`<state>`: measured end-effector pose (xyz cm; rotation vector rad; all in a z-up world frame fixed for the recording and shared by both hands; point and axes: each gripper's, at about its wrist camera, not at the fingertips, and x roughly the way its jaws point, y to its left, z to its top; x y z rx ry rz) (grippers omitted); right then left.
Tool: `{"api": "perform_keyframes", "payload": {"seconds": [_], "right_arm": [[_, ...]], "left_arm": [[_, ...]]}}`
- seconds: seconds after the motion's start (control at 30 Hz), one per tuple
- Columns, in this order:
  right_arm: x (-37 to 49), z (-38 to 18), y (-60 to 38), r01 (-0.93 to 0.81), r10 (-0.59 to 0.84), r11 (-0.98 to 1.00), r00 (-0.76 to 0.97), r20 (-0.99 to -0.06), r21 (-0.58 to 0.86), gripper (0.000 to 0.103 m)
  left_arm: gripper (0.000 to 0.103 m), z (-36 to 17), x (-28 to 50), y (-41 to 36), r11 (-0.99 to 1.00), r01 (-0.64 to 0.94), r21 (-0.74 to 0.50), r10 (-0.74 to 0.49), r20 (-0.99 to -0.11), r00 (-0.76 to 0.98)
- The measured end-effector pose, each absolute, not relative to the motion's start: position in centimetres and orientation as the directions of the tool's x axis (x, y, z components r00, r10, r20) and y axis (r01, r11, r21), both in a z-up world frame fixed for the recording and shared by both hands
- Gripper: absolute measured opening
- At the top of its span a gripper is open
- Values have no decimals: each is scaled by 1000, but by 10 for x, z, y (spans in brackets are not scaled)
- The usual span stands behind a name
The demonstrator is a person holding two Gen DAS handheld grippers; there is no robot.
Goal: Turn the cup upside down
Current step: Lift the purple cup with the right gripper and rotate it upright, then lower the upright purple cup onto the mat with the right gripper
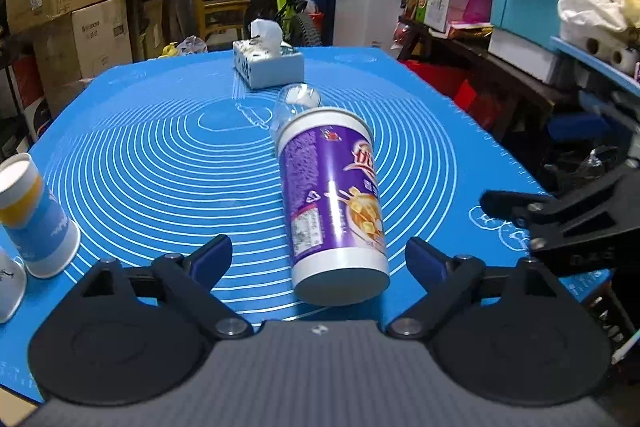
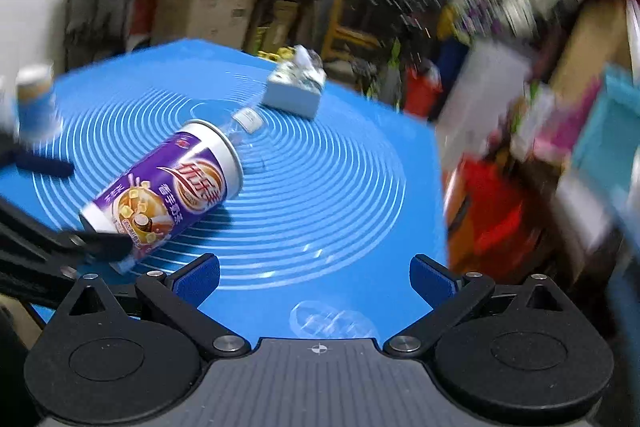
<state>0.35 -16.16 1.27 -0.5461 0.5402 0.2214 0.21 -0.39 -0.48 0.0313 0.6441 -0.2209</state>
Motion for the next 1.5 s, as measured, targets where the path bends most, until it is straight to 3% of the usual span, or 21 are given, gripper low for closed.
{"api": "perform_keyframes", "payload": {"seconds": [0.1, 0.2, 0.27, 0.33, 0.53, 0.77, 0.97, 1.03, 1.1, 1.2, 1.37, 1.5], "right_arm": [[-2, 12, -129, -376, 26, 633, 884, -467, -676, 101], [-13, -9, -93, -319, 19, 238, 946, -324, -917, 101], [-16, -24, -77, -251, 46, -10, 967, -251, -968, 101], [-15, -34, -63, -235, 71, -198, 965, -253, -952, 101], [-3, -56, -38, -252, 94, -518, 933, -347, -818, 101], [7, -103, -51, -136, 86, -857, 913, -398, -497, 101], [3, -126, -54, -73, 93, -936, 891, -444, -343, 101], [0, -137, -56, -64, 102, -937, 890, -444, -344, 94], [-3, -141, -55, -59, 112, -934, 889, -445, -353, 89], [-6, -142, -52, -52, 132, -923, 889, -439, -382, 73], [-10, -146, -47, -124, 104, -890, 882, -460, -439, 72], [-10, -128, -41, -248, 87, -777, 868, -489, -579, 72]], "left_arm": [[95, 2, -2, 3, 975, 216, -47, -203, -586, 785], [96, 8, -3, 12, 978, 203, -43, -191, -572, 797], [99, 9, -1, 20, 984, 175, -32, -162, -567, 808], [99, 7, 3, 29, 991, 135, -18, -122, -564, 817], [99, -6, 19, 59, 999, 32, -14, -34, -589, 807], [99, -16, 23, 72, 1000, 3, 3, -1, -597, 803], [100, -21, 22, 72, 999, 11, 31, 9, -591, 807], [100, -22, 23, 73, 1000, 15, 27, 4, -595, 804], [100, -23, 24, 74, 1000, 15, 22, 2, -597, 803], [100, -21, 24, 75, 1000, 14, 19, 0, -593, 805], [100, -17, 22, 75, 1000, 19, 22, -3, -579, 815], [99, -13, 21, 75, 1000, 19, 25, -2, -571, 821]]}}
